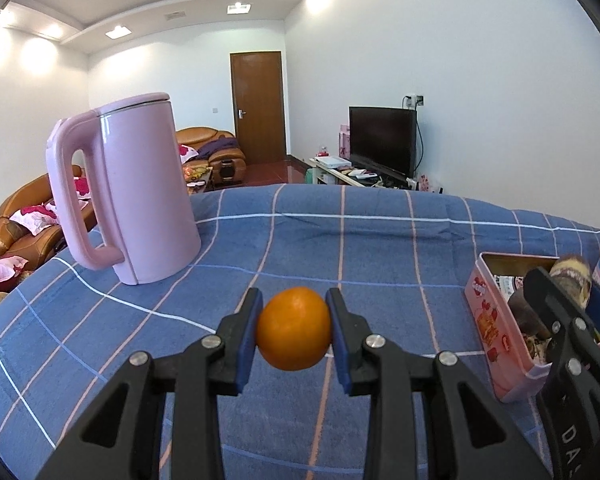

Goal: Organize fruits
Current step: 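Carry the wrapped snack and small orange over the tin box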

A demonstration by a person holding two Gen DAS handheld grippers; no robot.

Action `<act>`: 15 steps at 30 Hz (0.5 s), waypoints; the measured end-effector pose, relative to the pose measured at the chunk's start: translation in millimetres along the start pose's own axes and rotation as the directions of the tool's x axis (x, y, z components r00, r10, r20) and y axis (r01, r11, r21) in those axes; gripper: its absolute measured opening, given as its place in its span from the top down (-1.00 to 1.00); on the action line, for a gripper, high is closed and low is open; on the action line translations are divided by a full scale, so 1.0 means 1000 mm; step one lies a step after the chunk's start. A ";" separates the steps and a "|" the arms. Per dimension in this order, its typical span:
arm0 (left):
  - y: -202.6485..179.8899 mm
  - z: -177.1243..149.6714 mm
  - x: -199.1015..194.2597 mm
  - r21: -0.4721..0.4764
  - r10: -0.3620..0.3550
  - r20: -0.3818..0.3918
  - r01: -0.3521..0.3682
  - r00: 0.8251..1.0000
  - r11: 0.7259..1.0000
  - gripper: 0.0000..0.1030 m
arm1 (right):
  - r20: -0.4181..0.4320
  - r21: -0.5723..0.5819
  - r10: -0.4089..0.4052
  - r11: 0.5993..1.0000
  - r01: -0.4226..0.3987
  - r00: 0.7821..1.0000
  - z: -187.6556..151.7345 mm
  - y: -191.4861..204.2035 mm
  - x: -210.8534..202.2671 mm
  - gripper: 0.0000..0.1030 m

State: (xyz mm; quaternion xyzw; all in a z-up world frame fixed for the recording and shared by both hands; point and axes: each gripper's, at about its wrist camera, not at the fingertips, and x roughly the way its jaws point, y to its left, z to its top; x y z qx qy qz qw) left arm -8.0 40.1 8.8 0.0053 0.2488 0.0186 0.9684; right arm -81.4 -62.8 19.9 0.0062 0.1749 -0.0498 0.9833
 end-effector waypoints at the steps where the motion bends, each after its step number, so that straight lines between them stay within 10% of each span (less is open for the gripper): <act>1: 0.000 0.000 0.000 -0.001 0.000 -0.002 0.000 1.000 1.000 0.33 | 0.000 0.001 0.001 1.000 -0.001 1.000 0.000 -0.001 -0.001 0.19; 15: -0.018 -0.005 -0.012 0.022 -0.018 0.006 0.018 1.000 1.000 0.33 | -0.003 0.012 -0.004 1.000 0.004 1.000 -0.002 -0.016 -0.010 0.19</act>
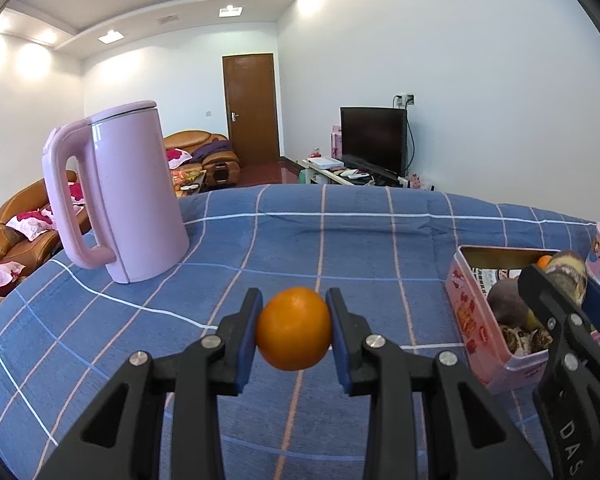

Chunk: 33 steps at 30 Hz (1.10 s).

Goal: Organize fruits
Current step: 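Carry the wrapped snack and small orange over the tin box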

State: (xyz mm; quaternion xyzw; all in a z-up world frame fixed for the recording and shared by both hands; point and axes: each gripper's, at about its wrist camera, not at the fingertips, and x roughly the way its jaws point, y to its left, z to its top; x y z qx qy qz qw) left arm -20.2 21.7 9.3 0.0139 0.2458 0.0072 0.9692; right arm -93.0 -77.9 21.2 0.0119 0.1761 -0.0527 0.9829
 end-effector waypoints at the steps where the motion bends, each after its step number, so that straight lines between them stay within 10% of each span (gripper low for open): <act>1: -0.002 0.000 0.000 0.000 -0.002 -0.001 0.002 1.000 1.000 0.33 | 0.001 -0.001 -0.001 1.000 0.001 1.000 0.000 0.001 -0.001 0.19; 33: -0.075 -0.005 -0.019 0.057 -0.092 0.030 0.090 0.995 0.994 0.33 | 0.016 -0.008 -0.092 0.996 0.092 0.996 -0.003 -0.081 -0.020 0.19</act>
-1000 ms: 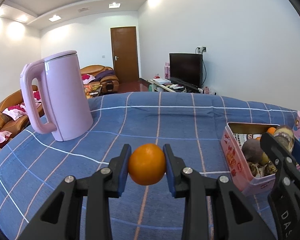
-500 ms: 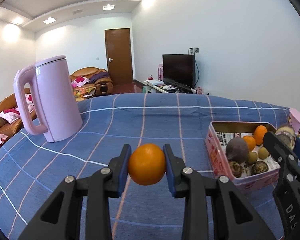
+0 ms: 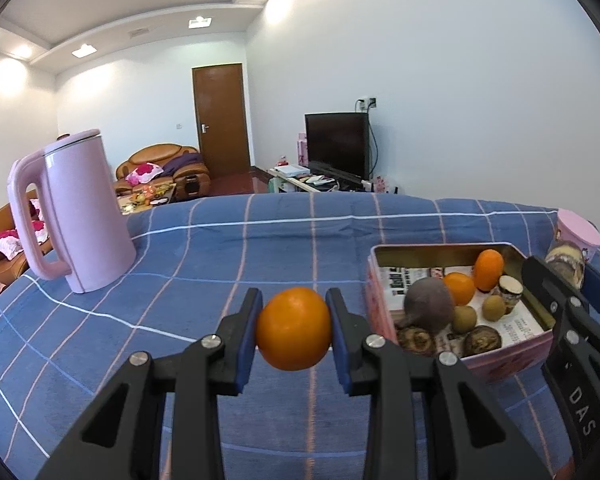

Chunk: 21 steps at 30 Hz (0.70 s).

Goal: Organize fruits
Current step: 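Carry the wrapped snack and small orange over the tin box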

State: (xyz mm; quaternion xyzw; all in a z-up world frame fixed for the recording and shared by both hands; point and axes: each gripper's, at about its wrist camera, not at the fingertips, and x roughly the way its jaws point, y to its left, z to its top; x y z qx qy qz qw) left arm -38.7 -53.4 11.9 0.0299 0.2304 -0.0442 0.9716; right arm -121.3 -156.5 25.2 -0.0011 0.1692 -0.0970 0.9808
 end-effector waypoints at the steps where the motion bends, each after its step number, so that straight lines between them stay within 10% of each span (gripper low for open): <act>1: -0.003 0.000 0.000 0.002 -0.004 0.000 0.004 1.000 1.000 0.33 | 0.000 0.001 -0.003 1.000 0.003 1.000 -0.001 -0.003 0.000 0.19; 21: -0.053 0.007 0.010 0.038 -0.103 -0.012 0.103 0.995 0.994 0.33 | -0.013 0.022 -0.094 0.995 0.095 0.995 0.004 -0.054 0.009 0.19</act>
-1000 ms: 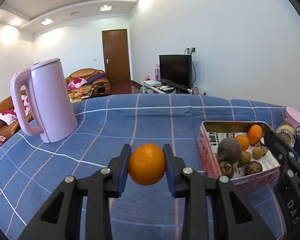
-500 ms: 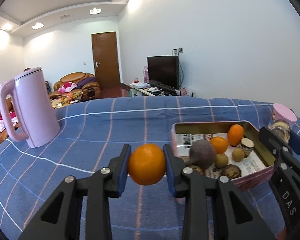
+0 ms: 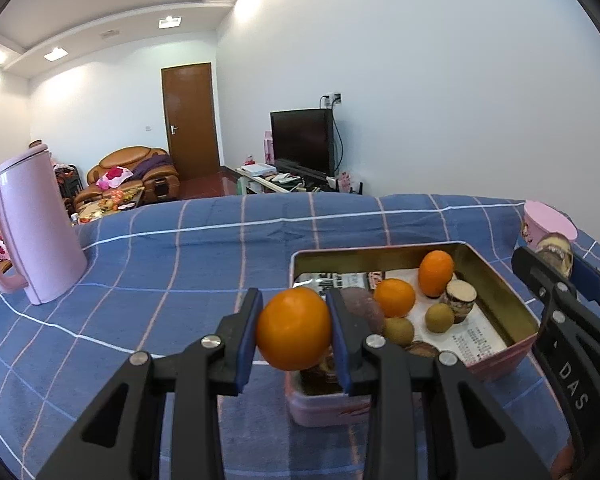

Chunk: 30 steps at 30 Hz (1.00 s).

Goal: Organize fruits
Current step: 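Carry the wrapped snack and small orange over the tin box, then lower both held items into the tin box and open both tools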

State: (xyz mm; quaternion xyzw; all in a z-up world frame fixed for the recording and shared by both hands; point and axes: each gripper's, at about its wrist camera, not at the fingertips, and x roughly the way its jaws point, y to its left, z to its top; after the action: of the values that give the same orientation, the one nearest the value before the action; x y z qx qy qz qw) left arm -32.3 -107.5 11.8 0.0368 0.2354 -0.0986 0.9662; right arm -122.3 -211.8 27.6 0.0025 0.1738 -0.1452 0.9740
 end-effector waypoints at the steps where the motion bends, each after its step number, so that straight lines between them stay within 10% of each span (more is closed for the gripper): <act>1: -0.002 0.000 0.001 0.002 -0.003 0.000 0.003 1.000 1.000 0.33 | -0.001 0.003 -0.006 1.000 0.006 1.000 0.000 -0.002 0.001 0.19; 30: -0.031 0.016 0.047 -0.054 -0.085 -0.096 0.080 0.992 0.995 0.33 | -0.025 0.017 -0.068 0.997 0.069 0.997 0.014 -0.013 0.040 0.18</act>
State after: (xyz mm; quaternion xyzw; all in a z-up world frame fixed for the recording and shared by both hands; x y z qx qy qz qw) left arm 9.5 -147.5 3.5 0.0078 0.2865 -0.1308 0.9491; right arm -85.7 -236.4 28.4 0.0068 0.1845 -0.1800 0.9662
